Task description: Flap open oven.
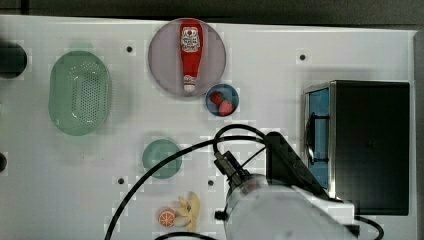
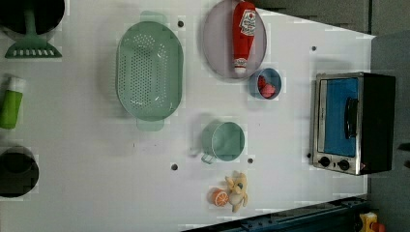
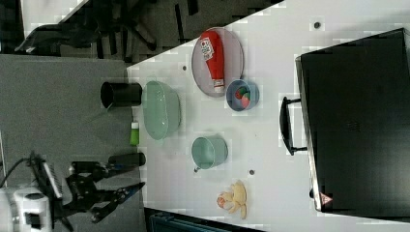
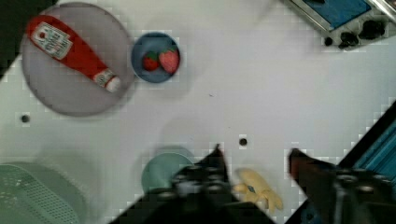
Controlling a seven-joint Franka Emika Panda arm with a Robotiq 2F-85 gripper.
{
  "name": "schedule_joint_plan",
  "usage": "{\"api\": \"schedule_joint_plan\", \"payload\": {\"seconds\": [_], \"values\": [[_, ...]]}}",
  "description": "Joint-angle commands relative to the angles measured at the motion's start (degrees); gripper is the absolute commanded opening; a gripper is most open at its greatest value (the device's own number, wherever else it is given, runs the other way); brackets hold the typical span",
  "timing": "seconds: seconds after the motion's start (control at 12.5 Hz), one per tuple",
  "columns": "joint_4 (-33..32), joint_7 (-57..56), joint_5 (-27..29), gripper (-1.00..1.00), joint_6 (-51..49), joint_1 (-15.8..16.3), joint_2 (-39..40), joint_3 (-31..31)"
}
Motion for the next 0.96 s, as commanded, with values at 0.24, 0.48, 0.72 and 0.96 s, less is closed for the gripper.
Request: {"api": "schedule_joint_plan", "payload": {"seconds": [0.24,0.48,0.72,0.96], "values": [[-0.8,1.6,0.0,-0.65,-0.6,-0.1,2.3,-1.3],[-3.5,-11.7,-1.0,-0.65,1.3,-0.3,3.0,-3.3],[-6.8,-27.6,-2.7,-0.65,8.2,-1.0,4.1,-6.2],[-10.1,-40.1,-5.5,-0.65,15.1,-1.9,5.5,-9.7]]}}
